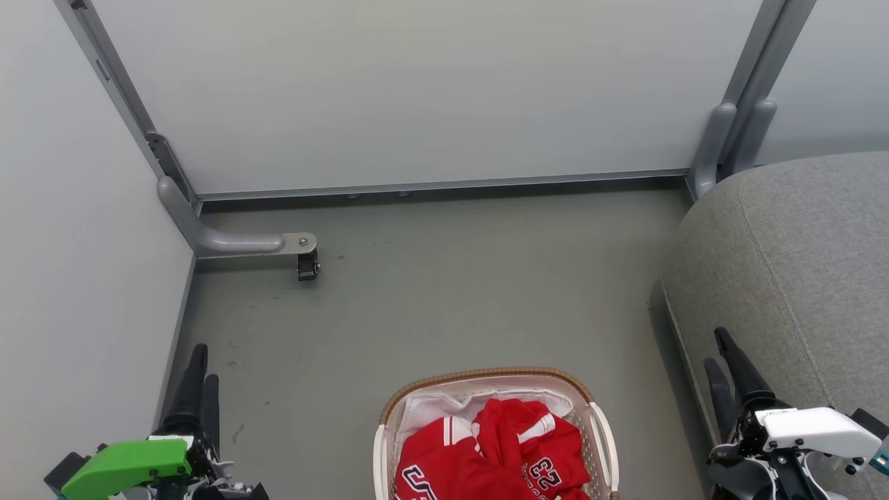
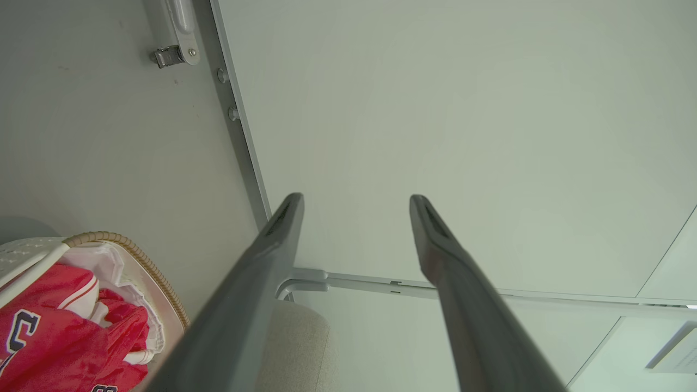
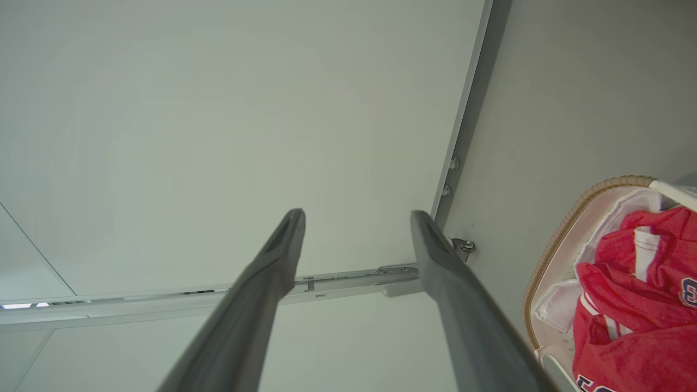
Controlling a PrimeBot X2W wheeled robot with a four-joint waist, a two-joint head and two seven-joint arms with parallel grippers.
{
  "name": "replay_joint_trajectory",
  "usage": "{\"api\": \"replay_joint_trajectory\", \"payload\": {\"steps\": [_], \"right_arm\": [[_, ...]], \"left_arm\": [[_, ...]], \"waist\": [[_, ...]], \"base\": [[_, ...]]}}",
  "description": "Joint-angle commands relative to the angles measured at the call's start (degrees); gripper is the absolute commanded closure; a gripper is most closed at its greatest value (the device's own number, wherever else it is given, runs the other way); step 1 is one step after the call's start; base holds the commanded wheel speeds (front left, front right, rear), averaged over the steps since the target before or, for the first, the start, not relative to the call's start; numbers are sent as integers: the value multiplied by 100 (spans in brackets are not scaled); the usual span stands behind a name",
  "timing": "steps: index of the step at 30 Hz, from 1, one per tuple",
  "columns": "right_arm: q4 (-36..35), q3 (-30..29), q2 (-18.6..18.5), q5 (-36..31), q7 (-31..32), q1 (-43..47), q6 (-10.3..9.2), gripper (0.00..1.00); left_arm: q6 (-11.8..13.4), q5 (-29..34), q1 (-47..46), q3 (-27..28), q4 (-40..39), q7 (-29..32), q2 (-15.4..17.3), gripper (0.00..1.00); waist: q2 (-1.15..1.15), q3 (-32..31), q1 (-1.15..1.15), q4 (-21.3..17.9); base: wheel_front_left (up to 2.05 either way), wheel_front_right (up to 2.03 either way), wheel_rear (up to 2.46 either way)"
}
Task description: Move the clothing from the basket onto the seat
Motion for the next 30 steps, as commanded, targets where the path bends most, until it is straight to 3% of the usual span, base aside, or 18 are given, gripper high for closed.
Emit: {"api": "replay_joint_trajectory", "payload": {"steps": [1,13,30], "right_arm": [[-89,18,-41,-106,-74,-62,0,0],[-203,-46,-59,-1077,-390,-79,-1,0],[-782,72,-79,-3127,-773,26,-1,0]], "left_arm": [[-3,102,-60,-49,-161,-68,19,0],[-7,827,-27,-239,-388,-382,30,0],[189,2882,-4,-518,-793,-764,45,0]], "waist": [[3,2,0,0],[7,17,0,9],[14,46,0,27]], "base": [[0,0,0],[0,0,0],[0,0,0]]}}
